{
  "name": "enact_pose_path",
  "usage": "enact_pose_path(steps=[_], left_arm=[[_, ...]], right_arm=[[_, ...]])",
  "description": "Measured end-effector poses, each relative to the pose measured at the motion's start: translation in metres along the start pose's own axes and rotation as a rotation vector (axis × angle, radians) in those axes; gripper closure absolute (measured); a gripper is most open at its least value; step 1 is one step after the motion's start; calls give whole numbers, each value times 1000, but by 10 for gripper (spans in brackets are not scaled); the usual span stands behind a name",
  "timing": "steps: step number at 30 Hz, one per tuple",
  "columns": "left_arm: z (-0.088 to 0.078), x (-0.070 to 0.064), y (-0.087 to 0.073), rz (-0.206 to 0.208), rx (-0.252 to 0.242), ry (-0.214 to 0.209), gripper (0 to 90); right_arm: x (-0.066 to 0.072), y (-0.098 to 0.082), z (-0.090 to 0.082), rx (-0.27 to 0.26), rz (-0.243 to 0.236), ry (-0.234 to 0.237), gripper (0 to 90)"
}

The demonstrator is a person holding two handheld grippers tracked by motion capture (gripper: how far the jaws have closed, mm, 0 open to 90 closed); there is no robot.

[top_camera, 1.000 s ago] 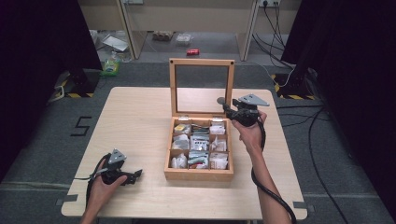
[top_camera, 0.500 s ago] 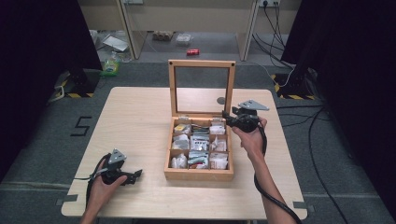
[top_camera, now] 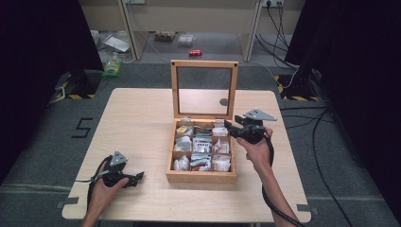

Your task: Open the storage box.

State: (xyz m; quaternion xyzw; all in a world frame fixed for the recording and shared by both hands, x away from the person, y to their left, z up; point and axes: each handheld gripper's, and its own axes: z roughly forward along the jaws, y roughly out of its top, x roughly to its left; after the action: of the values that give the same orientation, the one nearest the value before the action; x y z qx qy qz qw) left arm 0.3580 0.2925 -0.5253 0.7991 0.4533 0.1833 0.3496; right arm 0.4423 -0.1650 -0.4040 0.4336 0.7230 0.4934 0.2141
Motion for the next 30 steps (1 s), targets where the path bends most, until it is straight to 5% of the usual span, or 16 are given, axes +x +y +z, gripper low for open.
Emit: enact_pose_path(steps=[10, 30], left_arm=[[0, 0, 0, 0, 0, 0, 0], [0, 0, 0, 1, 0, 1, 0]], right_arm=[[13, -17, -11, -16, 40, 44, 457], [16, -38, -12, 68, 42, 45, 444]])
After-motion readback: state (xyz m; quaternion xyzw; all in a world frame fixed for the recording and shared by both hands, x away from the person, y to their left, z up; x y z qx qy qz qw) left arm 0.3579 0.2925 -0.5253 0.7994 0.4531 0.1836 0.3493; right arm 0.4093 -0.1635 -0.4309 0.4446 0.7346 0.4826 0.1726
